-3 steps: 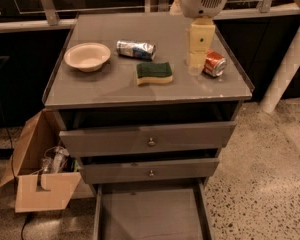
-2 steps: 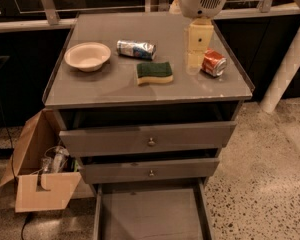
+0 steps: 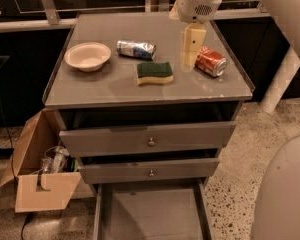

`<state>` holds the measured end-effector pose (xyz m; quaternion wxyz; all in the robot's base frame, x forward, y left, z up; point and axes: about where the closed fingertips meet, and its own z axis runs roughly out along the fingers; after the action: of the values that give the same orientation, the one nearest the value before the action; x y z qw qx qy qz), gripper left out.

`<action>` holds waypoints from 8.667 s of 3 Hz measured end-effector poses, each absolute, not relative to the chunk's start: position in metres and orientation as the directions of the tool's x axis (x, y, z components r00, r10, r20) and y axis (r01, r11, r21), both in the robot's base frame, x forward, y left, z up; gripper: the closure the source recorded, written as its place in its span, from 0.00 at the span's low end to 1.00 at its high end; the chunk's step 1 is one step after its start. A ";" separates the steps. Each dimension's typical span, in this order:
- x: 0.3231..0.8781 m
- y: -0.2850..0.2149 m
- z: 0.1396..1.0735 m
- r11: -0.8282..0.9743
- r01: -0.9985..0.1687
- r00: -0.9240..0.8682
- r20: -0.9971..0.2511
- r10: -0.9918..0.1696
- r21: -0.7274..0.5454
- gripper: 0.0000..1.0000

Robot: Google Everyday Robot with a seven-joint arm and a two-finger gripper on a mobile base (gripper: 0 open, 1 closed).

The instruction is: Place sponge into bottom drawer

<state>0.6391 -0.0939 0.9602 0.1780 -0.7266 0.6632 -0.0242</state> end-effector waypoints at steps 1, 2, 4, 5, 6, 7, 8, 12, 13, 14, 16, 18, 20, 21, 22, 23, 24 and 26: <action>0.642 -0.092 0.959 -0.059 -0.953 0.123 -0.205 -0.971 -0.296 0.00; 0.648 -0.085 0.938 -0.067 -0.960 0.132 -0.230 -0.964 -0.272 0.00; 0.686 -0.076 0.896 -0.080 -0.970 0.137 -0.247 -0.959 -0.230 0.00; 0.687 -0.076 0.895 -0.079 -0.970 0.137 -0.247 -0.959 -0.230 0.00; 0.686 -0.076 0.883 -0.066 -0.974 0.124 -0.271 -0.954 -0.215 0.00; 0.688 -0.076 0.861 -0.040 -0.983 0.095 -0.306 -0.947 -0.180 0.00; 0.688 -0.076 0.861 -0.040 -0.983 0.095 -0.306 -0.947 -0.180 0.00; 0.692 -0.077 0.838 -0.038 -0.988 0.079 -0.282 -0.956 -0.147 0.00; 0.693 -0.065 0.848 -0.076 -0.983 0.125 -0.298 -0.946 -0.170 0.00; 0.693 -0.065 0.848 -0.076 -0.983 0.125 -0.298 -0.946 -0.170 0.00; 0.690 -0.075 0.835 -0.057 -0.988 0.100 -0.306 -0.947 -0.146 0.00; 0.690 -0.075 0.835 -0.057 -0.988 0.100 -0.306 -0.947 -0.146 0.39; 0.690 -0.075 0.835 -0.057 -0.988 0.100 -0.306 -0.947 -0.146 0.86; 0.690 -0.075 0.835 -0.057 -0.988 0.100 -0.307 -0.947 -0.146 1.00; 0.690 -0.075 0.835 -0.057 -0.988 0.100 -0.307 -0.947 -0.146 1.00; 0.686 -0.073 0.859 -0.044 -0.991 0.082 -0.303 -0.950 -0.130 1.00; 0.671 -0.074 0.921 0.014 -0.986 0.036 -0.293 -0.955 -0.167 1.00; 0.662 -0.087 0.924 0.077 -0.979 -0.017 -0.302 -0.953 -0.190 1.00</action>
Offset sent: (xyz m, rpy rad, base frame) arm 0.0105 0.0121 -0.0471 0.0470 0.0732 0.0371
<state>0.6618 -0.0872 0.9239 0.1777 -0.6783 0.7121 0.0357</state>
